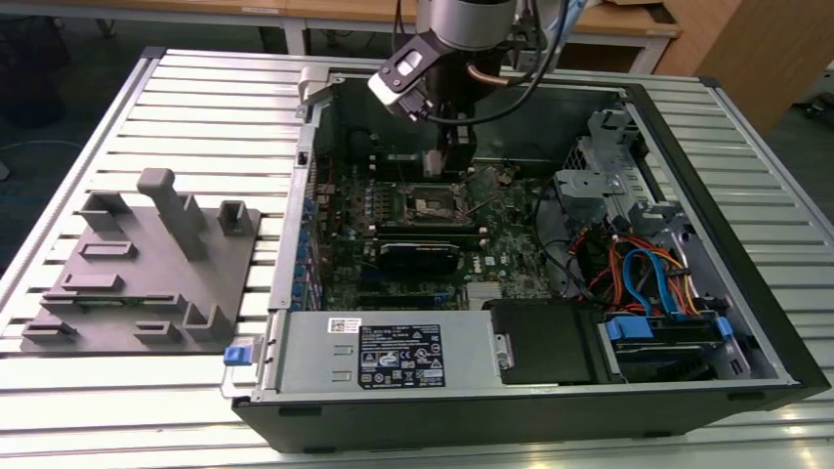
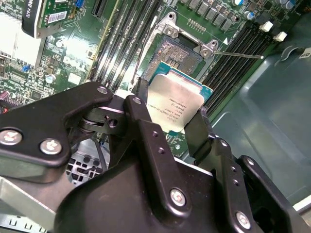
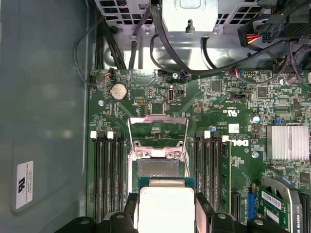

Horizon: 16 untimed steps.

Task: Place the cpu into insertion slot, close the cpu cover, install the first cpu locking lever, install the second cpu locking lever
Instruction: 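Place the cpu into insertion slot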

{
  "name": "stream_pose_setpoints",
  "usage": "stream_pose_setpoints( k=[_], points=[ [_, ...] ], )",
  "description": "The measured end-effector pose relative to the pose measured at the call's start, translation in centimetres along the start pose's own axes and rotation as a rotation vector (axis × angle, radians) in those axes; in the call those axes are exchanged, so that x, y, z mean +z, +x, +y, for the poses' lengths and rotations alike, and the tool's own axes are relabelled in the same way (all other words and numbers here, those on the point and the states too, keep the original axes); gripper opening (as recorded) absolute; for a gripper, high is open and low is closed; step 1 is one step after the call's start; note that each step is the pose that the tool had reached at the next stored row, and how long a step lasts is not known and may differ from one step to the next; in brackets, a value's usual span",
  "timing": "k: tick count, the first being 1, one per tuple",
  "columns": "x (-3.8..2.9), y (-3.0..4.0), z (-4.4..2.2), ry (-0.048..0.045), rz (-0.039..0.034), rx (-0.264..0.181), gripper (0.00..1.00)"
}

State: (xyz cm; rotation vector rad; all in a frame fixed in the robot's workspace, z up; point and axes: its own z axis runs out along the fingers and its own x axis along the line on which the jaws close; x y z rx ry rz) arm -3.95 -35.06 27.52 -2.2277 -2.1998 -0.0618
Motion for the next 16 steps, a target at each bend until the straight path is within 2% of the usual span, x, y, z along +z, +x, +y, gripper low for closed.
stream_pose_setpoints(
  k=[16],
  points=[
    [0.65,0.11,-0.03,0.0,-0.0002,0.003,0.54]
  ],
)
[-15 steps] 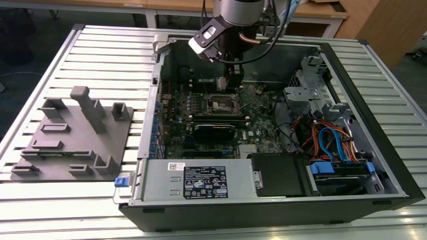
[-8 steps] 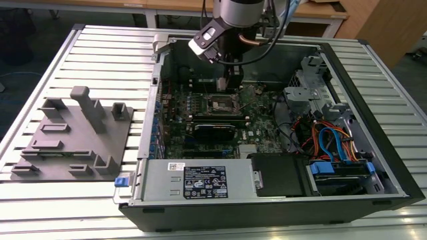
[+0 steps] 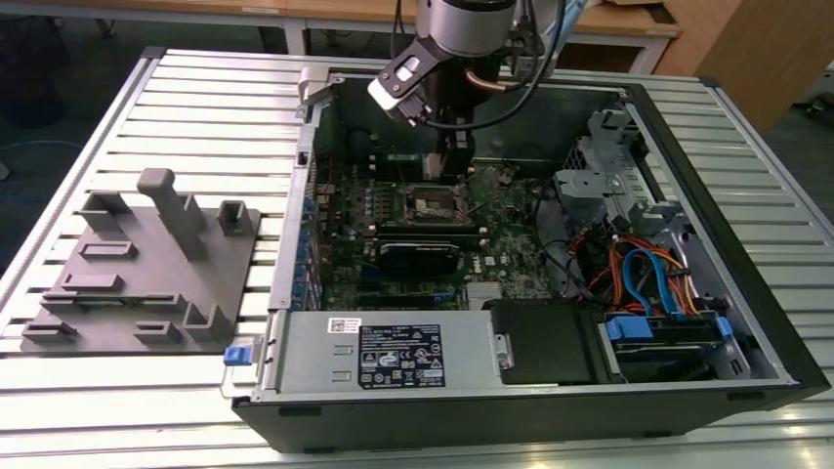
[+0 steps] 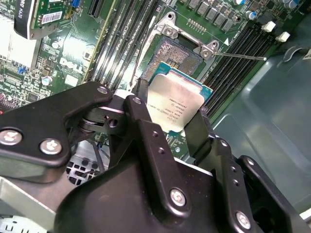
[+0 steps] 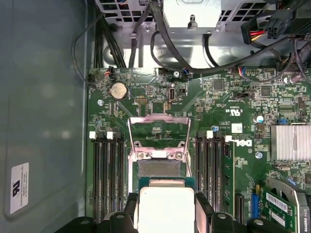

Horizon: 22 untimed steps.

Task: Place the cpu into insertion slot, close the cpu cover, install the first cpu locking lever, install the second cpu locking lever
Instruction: 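Place the cpu into insertion slot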

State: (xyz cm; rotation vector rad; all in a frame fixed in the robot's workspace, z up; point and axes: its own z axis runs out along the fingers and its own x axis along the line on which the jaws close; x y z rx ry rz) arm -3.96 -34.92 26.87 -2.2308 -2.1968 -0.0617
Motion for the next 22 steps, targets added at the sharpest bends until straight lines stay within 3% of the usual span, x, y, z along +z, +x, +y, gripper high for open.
stream_pose_setpoints(
  k=[15,22],
  points=[
    [0.22,0.02,-0.01,-0.0001,-0.0001,0.002,0.54],
    [0.77,0.0,-0.02,-0.0003,-0.0001,0.0,0.54]
  ],
)
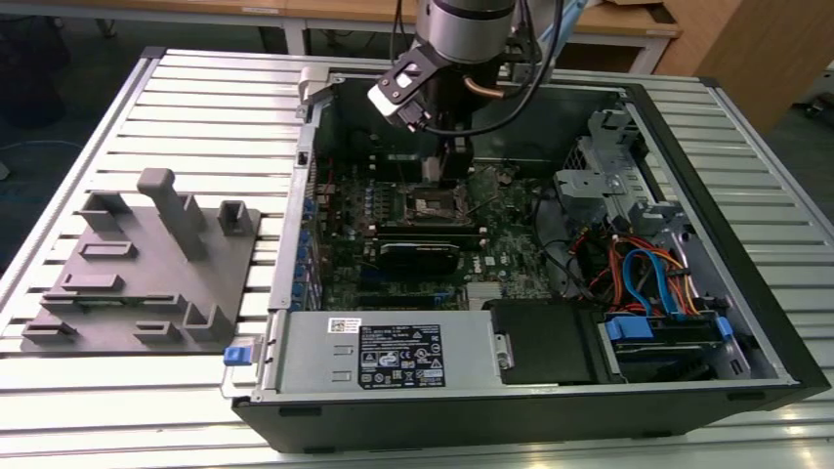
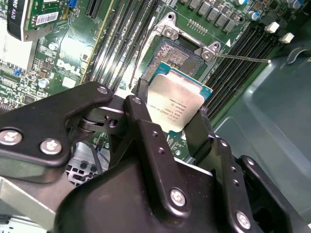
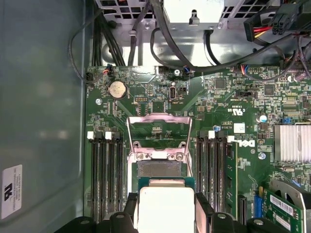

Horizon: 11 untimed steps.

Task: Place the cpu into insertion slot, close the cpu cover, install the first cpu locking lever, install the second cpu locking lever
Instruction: 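Place the cpu into insertion slot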

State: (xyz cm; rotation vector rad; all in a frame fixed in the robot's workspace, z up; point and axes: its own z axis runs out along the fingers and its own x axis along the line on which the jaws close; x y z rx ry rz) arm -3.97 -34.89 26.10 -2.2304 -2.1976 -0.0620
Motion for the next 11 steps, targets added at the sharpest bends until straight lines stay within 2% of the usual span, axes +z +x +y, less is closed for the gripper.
stream_pose_setpoints(
  k=[6,11],
  points=[
    [0.84,-0.01,-0.02,-0.0095,0.0003,-0.009,0.54],
    [0.88,-0.01,-0.02,-0.0098,0.0,-0.009,0.54]
  ],
)
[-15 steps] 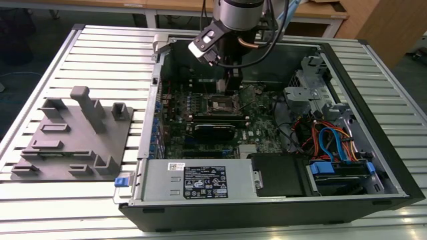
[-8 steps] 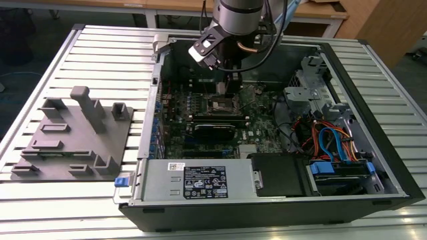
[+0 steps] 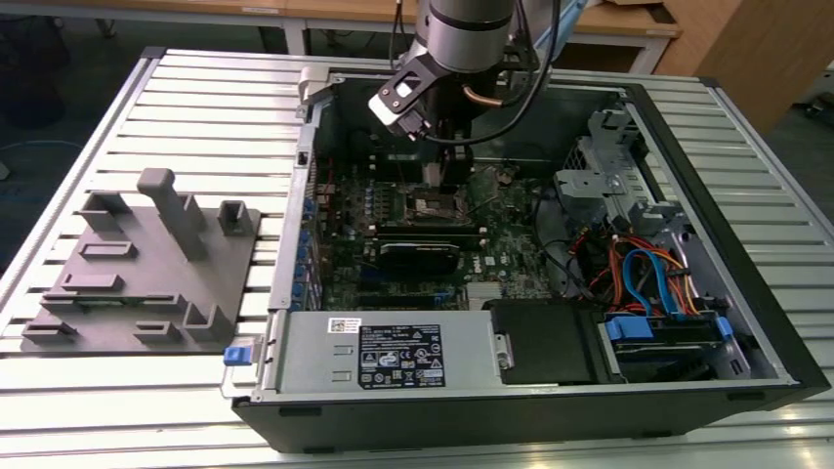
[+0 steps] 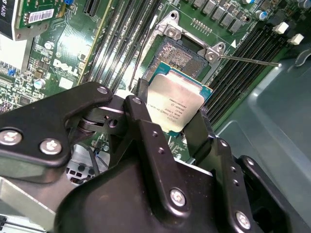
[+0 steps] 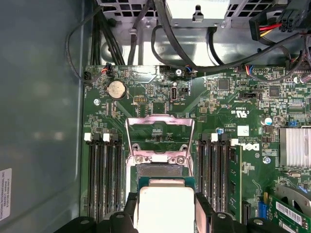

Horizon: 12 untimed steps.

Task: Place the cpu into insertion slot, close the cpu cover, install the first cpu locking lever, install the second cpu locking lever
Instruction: 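Place the cpu into insertion slot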

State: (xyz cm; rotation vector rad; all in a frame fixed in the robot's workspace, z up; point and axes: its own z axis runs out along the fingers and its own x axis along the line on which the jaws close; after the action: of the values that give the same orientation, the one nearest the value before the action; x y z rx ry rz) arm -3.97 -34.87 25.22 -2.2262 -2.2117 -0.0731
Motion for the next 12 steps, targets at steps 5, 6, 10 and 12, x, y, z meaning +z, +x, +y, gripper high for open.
stream_pose_setpoints(
  k=[5,6,10,12],
  points=[
    [0.0,0.0,0.0,0.0,-0.0004,0.0,0.54],
    [0.03,0.0,0.0,0.0,-0.0003,0.0,0.54],
    [0.62,-0.02,-0.04,-0.0002,0.0002,-0.002,0.54],
    [0.99,-0.03,-0.08,0.0,0.0,-0.004,0.54]
  ],
)
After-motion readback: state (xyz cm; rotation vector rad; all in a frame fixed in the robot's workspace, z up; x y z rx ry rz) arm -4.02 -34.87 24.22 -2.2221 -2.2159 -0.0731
